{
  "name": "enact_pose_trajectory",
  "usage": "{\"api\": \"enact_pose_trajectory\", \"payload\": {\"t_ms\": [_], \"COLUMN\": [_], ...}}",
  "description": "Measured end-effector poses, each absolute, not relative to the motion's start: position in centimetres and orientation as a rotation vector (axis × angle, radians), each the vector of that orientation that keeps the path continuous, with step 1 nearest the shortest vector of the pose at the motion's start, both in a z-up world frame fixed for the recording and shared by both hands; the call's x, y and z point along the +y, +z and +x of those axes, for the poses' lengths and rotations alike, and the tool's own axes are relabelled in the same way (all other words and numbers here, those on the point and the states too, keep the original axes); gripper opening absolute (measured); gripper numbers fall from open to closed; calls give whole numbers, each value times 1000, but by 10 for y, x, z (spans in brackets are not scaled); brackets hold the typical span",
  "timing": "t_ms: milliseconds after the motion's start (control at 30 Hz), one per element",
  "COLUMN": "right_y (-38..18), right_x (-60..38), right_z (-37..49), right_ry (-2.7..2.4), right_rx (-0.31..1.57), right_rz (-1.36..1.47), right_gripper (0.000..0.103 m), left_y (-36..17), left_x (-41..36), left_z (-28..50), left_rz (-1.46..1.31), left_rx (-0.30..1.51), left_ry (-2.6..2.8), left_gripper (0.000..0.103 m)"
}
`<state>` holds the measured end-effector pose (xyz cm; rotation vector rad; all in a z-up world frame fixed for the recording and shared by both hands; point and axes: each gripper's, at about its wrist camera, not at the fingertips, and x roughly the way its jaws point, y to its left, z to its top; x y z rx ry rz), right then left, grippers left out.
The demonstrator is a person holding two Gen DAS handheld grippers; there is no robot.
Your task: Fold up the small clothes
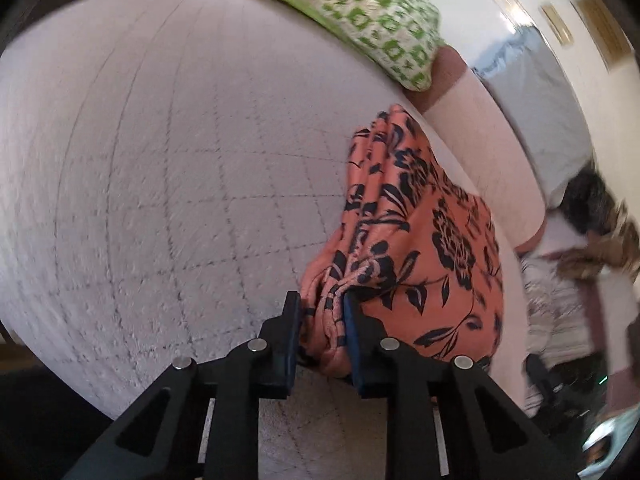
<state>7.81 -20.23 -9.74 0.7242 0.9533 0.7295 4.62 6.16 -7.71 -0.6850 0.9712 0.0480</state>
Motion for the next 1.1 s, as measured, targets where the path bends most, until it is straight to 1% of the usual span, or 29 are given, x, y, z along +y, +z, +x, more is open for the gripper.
{"api": "enact_pose_trajectory", "payload": {"t_ms": [133, 167, 200, 267, 333, 400, 467, 533, 567, 600, 633, 667, 767, 900, 967, 1100], "right_y": [-78, -73, -70, -68, -68, -72, -84, -111, -120, -123, -120, -113, -94, -109, -123, -134], "right_x": [-214, -219, -223, -228, -229, -225, -223, -222, -224, -229, -230, -231, -245, -278, -283, -266], "right_z": [75, 75, 76, 84, 96, 114, 129, 146, 150, 150, 148, 145, 138, 143, 153, 176], "right_ry": [737, 741, 746, 753, 766, 831, 860, 833, 830, 840, 840, 837, 846, 685, 661, 736], "right_rx": [913, 900, 891, 901, 927, 966, 1010, 1100, 1120, 1115, 1113, 1109, 1034, 1051, 1075, 1129], "right_rz": [739, 748, 757, 767, 774, 814, 872, 937, 984, 1044, 1039, 1012, 944, 917, 952, 994], "right_gripper": [85, 86, 87, 87, 88, 87, 88, 87, 87, 87, 87, 87, 87, 88, 88, 88], "left_y": [-58, -46, -32, -12, 1, -6, -26, -59, -76, -83, -79, -73, -43, -20, -24, -49], "left_x": [55, 51, 47, 40, 26, 16, 12, 15, 18, 23, 24, 22, 10, -12, -24, -36], "left_z": [45, 44, 44, 49, 68, 93, 116, 136, 143, 144, 143, 143, 138, 145, 156, 171], "left_rz": [-624, -585, -545, -477, -399, -367, -372, -336, -329, -369, -382, -368, -258, -216, -194, -189], "left_rx": [945, 916, 873, 804, 783, 831, 911, 1002, 1048, 1039, 1034, 1033, 927, 850, 850, 905], "left_ry": [64, 67, 63, 43, -28, -100, -114, -77, -48, -64, -63, -53, -48, -116, -141, -147], "left_gripper": [29, 34, 44, 56, 57, 57, 57, 53, 54, 55, 55, 53, 53, 53, 53, 53]}}
